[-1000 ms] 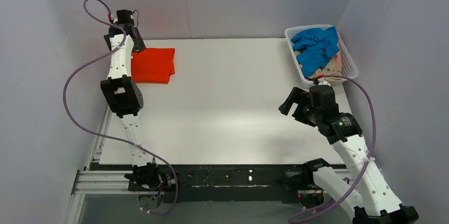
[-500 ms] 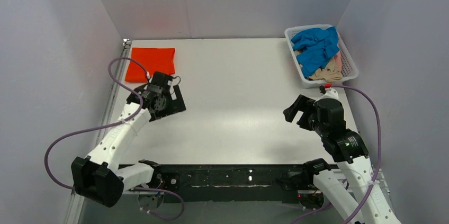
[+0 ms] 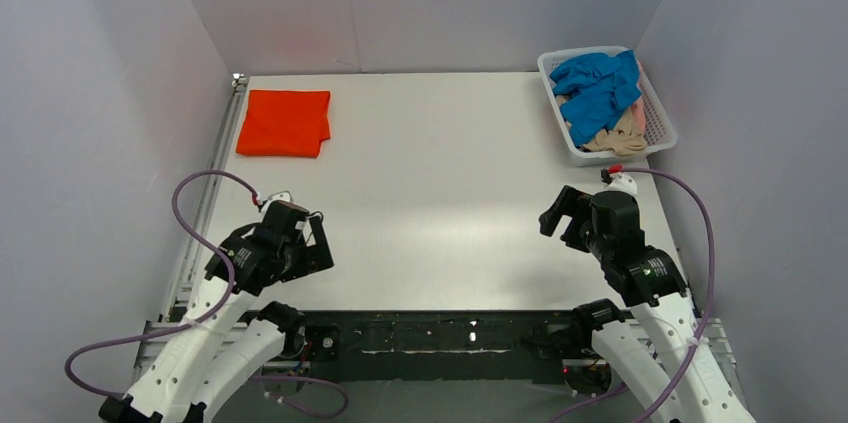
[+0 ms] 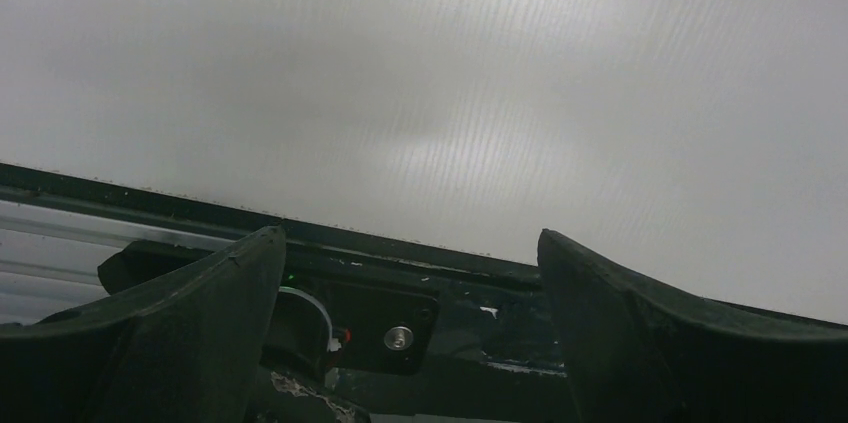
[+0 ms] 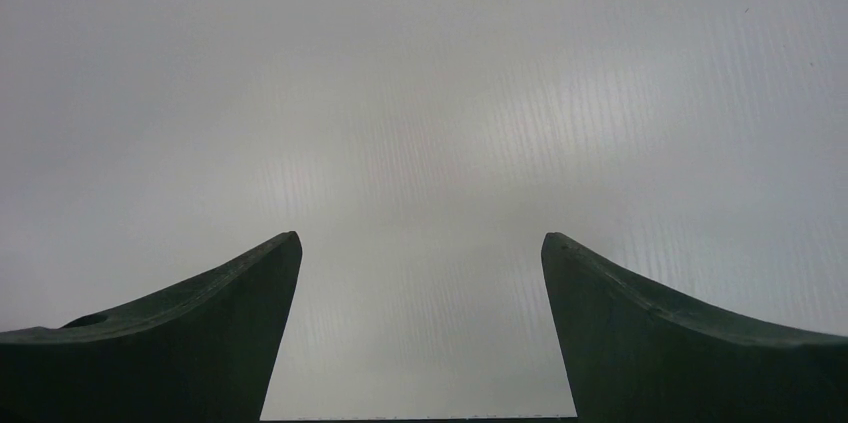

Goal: Fold and stack the t-shirts
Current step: Reset both arms

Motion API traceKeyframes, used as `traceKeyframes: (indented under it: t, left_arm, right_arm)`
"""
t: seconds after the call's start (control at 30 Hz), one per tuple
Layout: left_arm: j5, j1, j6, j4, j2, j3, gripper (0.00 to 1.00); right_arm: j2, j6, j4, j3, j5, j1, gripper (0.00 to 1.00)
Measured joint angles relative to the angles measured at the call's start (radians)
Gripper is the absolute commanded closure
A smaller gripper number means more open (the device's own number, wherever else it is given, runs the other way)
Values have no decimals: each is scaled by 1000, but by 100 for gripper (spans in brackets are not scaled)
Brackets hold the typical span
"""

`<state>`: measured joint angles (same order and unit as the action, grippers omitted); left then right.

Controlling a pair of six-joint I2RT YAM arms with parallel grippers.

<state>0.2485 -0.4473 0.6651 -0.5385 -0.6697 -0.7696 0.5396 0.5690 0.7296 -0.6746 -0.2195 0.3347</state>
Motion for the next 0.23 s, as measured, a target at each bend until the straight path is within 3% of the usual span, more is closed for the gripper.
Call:
traceKeyframes:
  t: [0.23]
  left_arm:
    - [4, 0, 1, -19, -68, -13, 2]
  right_arm:
    - [42, 3, -31, 4, -18, 0, 2]
